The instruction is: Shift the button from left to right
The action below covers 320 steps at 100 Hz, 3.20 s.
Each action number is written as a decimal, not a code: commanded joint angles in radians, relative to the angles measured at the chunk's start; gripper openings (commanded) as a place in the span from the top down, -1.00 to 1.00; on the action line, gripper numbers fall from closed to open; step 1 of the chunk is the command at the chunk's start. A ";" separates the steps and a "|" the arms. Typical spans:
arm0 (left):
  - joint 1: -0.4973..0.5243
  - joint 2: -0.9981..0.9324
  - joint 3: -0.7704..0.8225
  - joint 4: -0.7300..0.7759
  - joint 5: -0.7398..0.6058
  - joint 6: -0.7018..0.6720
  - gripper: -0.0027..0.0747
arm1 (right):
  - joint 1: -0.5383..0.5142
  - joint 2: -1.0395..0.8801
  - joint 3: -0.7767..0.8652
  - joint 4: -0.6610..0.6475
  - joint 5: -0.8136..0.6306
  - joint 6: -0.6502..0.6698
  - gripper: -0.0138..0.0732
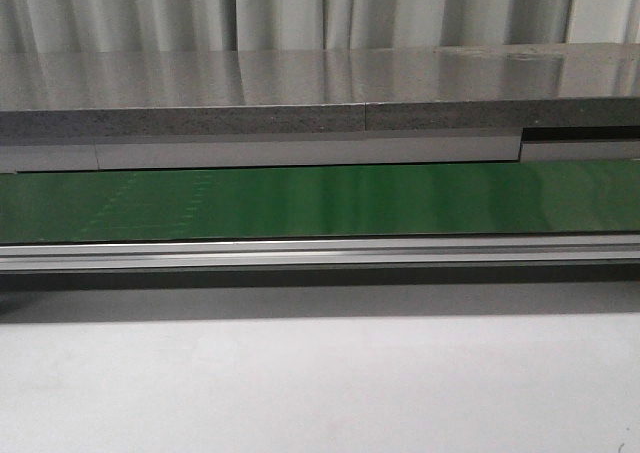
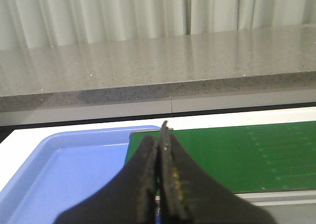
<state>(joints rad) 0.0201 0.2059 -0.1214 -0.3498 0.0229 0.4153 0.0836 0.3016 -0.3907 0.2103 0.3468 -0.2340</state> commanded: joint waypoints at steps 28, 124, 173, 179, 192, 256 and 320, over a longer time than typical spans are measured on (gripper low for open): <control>-0.007 0.012 -0.028 -0.010 -0.077 -0.001 0.98 | 0.002 0.005 -0.027 0.010 -0.082 -0.010 0.83; -0.007 0.012 -0.028 -0.010 -0.077 -0.001 0.98 | 0.002 0.005 -0.027 0.007 -0.082 -0.009 0.84; -0.007 0.012 -0.028 -0.010 -0.077 -0.001 0.98 | 0.002 -0.243 0.217 -0.216 -0.186 0.234 0.84; -0.007 0.012 -0.028 -0.010 -0.077 -0.001 0.98 | 0.002 -0.281 0.259 -0.216 -0.197 0.234 0.84; -0.007 0.012 -0.028 -0.010 -0.077 -0.001 0.98 | -0.002 -0.333 0.330 -0.216 -0.243 0.234 0.84; -0.007 0.012 -0.028 -0.010 -0.077 -0.001 0.98 | -0.003 -0.331 0.403 -0.216 -0.314 0.234 0.84; -0.007 0.012 -0.028 -0.010 -0.077 -0.001 0.98 | -0.003 -0.331 0.403 -0.216 -0.314 0.234 0.84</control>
<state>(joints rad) 0.0201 0.2059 -0.1214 -0.3498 0.0229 0.4153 0.0836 -0.0092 0.0276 0.0000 0.1126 0.0000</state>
